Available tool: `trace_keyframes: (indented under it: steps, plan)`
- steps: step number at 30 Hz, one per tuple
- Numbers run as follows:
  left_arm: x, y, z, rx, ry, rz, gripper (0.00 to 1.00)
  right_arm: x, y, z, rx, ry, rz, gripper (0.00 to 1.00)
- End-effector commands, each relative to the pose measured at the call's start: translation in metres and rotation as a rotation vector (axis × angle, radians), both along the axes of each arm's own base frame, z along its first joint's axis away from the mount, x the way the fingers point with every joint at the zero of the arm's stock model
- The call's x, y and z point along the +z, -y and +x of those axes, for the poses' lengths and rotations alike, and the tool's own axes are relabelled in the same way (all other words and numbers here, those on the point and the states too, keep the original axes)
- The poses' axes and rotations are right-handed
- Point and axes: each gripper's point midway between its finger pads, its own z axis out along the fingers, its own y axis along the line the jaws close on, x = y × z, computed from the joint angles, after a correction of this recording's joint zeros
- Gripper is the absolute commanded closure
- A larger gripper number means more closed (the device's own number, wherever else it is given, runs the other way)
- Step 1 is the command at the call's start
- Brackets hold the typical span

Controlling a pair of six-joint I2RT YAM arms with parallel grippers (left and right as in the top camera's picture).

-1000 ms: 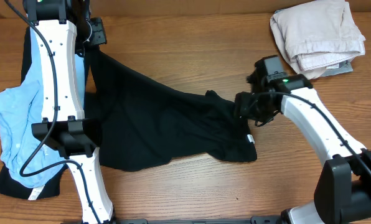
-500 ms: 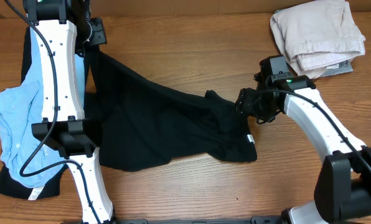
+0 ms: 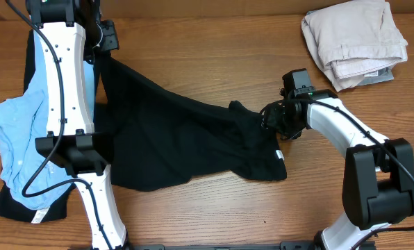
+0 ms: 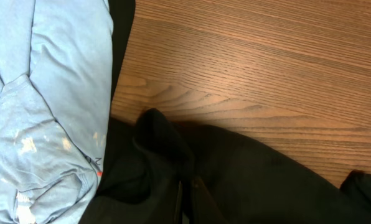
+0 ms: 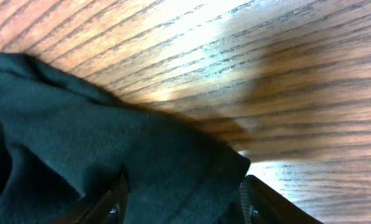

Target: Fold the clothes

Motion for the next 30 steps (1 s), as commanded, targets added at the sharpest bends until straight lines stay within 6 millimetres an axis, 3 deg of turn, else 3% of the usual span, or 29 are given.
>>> trace_keyframes:
  steps: [1, 14, 23, 24, 27, 30]
  plan:
    - [0.001, 0.000, 0.001, -0.023, 0.004, 0.024, 0.96, -0.010, 0.003, -0.006, -0.010, -0.006, -0.017, 0.41]
    - [0.002, 0.000, 0.004, -0.023, 0.017, 0.025, 0.96, -0.004, 0.013, 0.013, -0.048, 0.057, -0.006, 0.83]
    - [0.008, -0.001, 0.009, -0.020, 0.051, 0.027, 0.96, 0.061, 0.044, 0.047, -0.098, 0.166, -0.006, 0.96]
    - [0.014, -0.003, 0.008, -0.016, 0.067, 0.028, 0.96, 0.081, 0.050, 0.053, -0.096, 0.203, -0.010, 0.96]
    - [0.033, -0.007, 0.006, -0.007, 0.115, 0.031, 0.96, 0.113, 0.057, 0.059, -0.103, 0.261, -0.010, 0.96]
    - [0.073, -0.013, -0.003, 0.007, 0.219, 0.039, 0.96, 0.158, 0.065, 0.062, -0.089, 0.342, -0.019, 0.96]
